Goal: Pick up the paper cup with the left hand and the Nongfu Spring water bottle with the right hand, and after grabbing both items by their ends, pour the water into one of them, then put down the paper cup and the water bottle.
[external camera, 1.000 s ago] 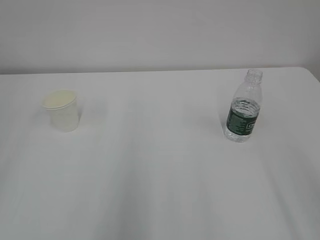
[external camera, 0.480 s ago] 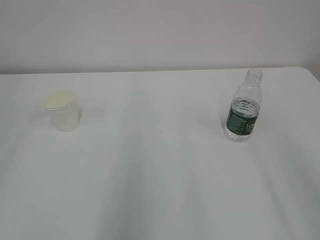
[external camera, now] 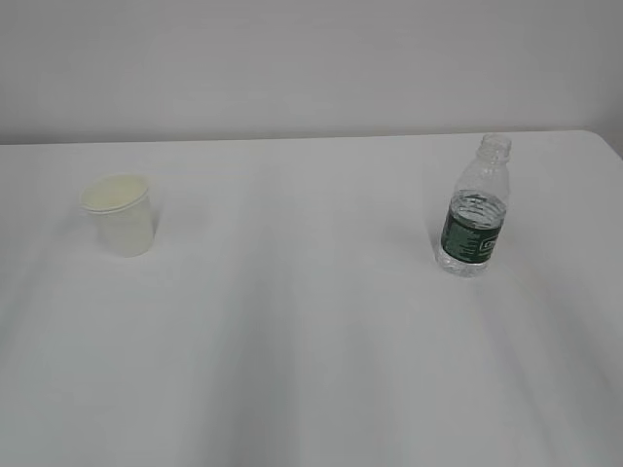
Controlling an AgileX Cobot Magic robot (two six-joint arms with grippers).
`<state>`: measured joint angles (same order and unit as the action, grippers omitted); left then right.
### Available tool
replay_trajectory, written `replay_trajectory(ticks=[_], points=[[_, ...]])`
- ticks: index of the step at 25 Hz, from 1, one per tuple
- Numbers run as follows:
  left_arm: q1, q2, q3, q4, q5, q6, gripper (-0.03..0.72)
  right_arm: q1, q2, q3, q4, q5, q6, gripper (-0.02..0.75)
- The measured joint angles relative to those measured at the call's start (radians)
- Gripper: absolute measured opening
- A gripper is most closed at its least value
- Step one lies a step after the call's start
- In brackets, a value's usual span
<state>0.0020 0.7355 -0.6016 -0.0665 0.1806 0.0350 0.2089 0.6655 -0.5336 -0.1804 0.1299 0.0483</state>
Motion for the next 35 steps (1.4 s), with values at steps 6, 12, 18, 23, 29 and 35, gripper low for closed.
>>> replay_trajectory(ticks=[6,12,18,23,29,35], points=[[0.000,0.100,0.000,0.004,-0.095,0.000,0.587,0.000,0.117,0.000,0.000,-0.103,0.000,0.573],[0.000,0.166,0.000,0.026,-0.144,0.000,0.585,0.000,0.223,0.000,-0.002,-0.200,0.000,0.573],[0.000,0.216,0.000,0.030,-0.202,0.000,0.527,0.000,0.337,0.000,-0.003,-0.307,0.000,0.573],[0.000,0.277,0.000,0.033,-0.215,0.000,0.504,0.000,0.429,0.000,-0.003,-0.351,0.000,0.573],[0.000,0.328,0.036,0.035,-0.261,0.000,0.498,0.000,0.499,0.000,-0.003,-0.360,0.000,0.573],[-0.002,0.330,0.192,-0.014,-0.460,-0.003,0.487,0.000,0.532,0.059,-0.003,-0.451,0.000,0.573]])
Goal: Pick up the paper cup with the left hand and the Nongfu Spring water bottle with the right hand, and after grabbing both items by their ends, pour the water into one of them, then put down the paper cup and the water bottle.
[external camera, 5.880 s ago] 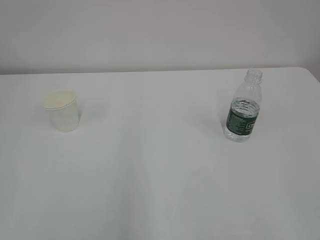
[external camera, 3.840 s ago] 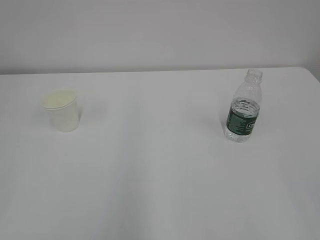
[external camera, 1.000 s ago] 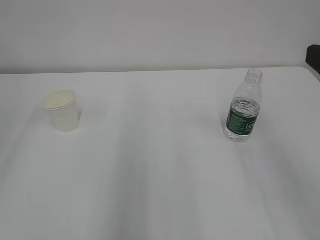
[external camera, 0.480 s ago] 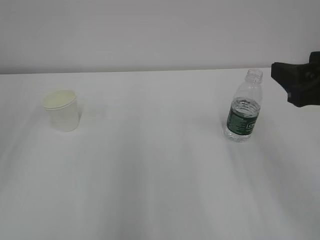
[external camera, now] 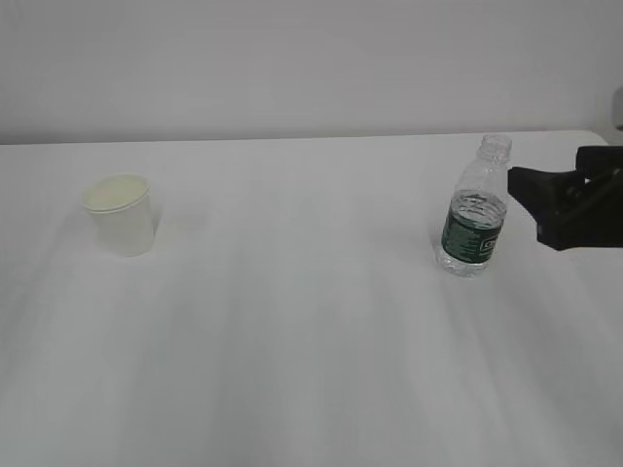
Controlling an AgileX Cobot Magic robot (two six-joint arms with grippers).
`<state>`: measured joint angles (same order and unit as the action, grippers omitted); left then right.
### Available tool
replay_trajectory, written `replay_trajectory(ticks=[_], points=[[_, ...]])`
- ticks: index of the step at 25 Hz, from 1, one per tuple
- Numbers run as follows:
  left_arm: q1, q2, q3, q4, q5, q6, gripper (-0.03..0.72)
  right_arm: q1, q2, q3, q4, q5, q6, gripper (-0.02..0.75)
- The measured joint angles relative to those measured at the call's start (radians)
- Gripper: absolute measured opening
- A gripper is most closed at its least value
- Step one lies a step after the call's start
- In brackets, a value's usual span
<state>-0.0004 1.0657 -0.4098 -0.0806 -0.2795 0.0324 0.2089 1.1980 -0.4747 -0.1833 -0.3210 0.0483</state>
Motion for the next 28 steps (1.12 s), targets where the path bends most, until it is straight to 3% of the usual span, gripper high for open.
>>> replay_trajectory(ticks=[5,14,20,24,28], points=[[-0.020,0.000,0.117,-0.011,-0.131,-0.089,0.486,0.000,0.003,0.099,0.004,-0.117,0.000,0.573],[-0.190,0.039,0.383,-0.011,-0.380,-0.117,0.485,0.000,0.007,0.275,0.021,-0.292,0.000,0.573],[-0.196,0.043,0.407,0.017,-0.398,-0.138,0.484,0.000,0.062,0.399,0.025,-0.459,0.000,0.573],[-0.196,0.045,0.407,0.042,-0.417,-0.149,0.484,0.000,0.113,0.475,0.033,-0.656,0.000,0.573],[-0.196,0.045,0.407,0.048,-0.424,-0.152,0.484,0.000,0.191,0.478,0.040,-0.784,0.000,0.573]])
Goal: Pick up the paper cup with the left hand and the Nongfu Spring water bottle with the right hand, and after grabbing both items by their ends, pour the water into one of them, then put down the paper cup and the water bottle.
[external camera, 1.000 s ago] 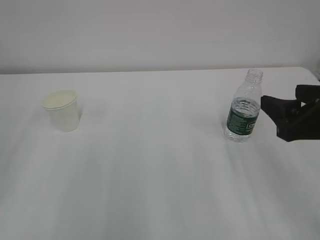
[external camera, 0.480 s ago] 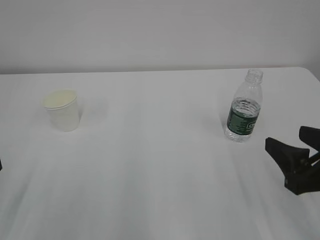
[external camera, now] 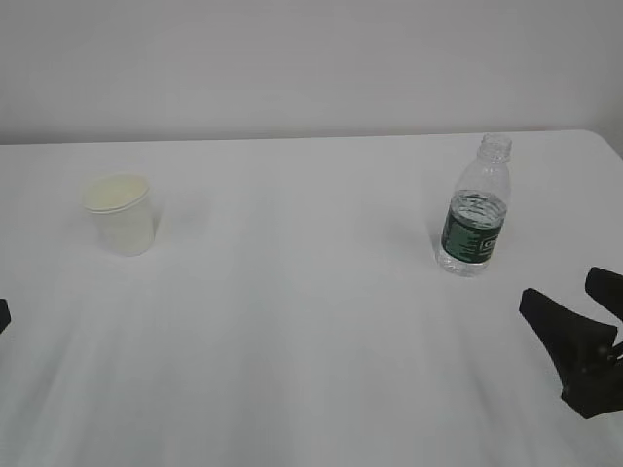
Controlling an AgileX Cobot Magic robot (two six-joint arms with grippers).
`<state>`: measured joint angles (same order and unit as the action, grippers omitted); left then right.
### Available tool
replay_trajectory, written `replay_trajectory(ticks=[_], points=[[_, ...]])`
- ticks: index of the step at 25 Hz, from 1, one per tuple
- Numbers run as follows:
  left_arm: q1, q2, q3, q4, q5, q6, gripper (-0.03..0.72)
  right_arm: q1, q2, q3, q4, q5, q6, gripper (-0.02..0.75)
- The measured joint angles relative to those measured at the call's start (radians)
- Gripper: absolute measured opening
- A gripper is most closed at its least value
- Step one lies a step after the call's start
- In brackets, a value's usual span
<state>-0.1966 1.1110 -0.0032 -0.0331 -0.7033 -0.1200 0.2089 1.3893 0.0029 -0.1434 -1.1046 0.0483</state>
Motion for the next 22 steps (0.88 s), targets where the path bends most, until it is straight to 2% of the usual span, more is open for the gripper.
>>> replay_trajectory(ticks=[9,22], points=[[0.000,0.000,0.000,0.002,-0.068,-0.001,0.483,0.000,0.187,0.000,0.059,-0.035,0.000,0.573],[0.000,0.024,0.000,0.004,-0.101,-0.002,0.484,0.000,0.223,-0.077,0.068,-0.037,-0.023,0.573]])
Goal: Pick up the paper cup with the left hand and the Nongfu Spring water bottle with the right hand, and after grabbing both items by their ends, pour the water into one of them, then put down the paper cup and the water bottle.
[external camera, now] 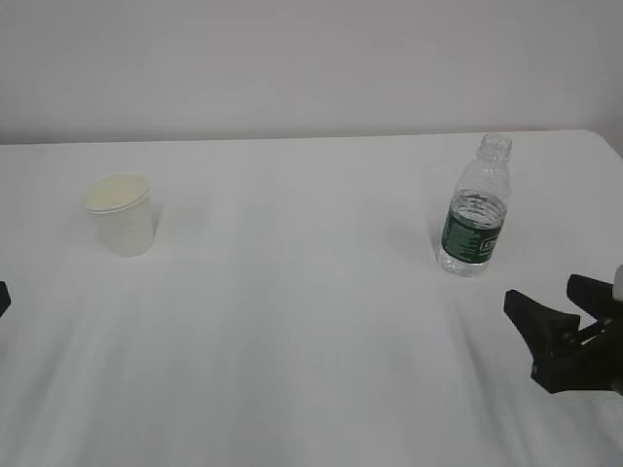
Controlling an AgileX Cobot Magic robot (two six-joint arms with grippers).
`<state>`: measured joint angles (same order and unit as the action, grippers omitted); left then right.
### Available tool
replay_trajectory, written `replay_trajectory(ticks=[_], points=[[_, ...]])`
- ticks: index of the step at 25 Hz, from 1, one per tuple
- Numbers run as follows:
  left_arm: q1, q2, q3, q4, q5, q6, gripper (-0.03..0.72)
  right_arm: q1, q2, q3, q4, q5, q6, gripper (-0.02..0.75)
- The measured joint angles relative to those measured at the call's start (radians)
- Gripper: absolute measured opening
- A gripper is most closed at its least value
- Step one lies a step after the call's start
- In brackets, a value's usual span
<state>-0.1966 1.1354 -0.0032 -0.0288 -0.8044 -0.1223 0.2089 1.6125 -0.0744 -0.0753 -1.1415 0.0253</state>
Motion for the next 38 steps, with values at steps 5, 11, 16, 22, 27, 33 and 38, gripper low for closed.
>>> replay_trajectory(ticks=[5,11,16,22,27,33,38], points=[[0.000,0.119,0.000,0.000,-0.105,0.000,0.567,0.000,0.034,-0.027,0.000,0.000,-0.004,0.573],[0.000,0.289,0.000,0.000,-0.311,0.000,0.624,0.000,0.058,-0.059,0.000,0.000,-0.004,0.573],[0.000,0.430,-0.009,0.015,-0.335,0.000,0.625,0.000,0.059,-0.077,0.002,0.000,-0.006,0.573],[0.000,0.513,-0.019,0.050,-0.337,0.000,0.619,0.000,0.059,-0.098,0.023,0.000,-0.008,0.573],[0.000,0.514,-0.019,0.056,-0.339,0.000,0.606,0.000,0.059,-0.116,0.039,0.000,-0.025,0.573],[0.000,0.515,-0.052,0.056,-0.341,0.000,0.596,0.000,0.095,-0.130,0.045,-0.002,-0.037,0.573],[0.000,0.518,-0.085,0.059,-0.341,0.000,0.593,0.000,0.180,-0.181,0.045,-0.002,-0.037,0.573]])
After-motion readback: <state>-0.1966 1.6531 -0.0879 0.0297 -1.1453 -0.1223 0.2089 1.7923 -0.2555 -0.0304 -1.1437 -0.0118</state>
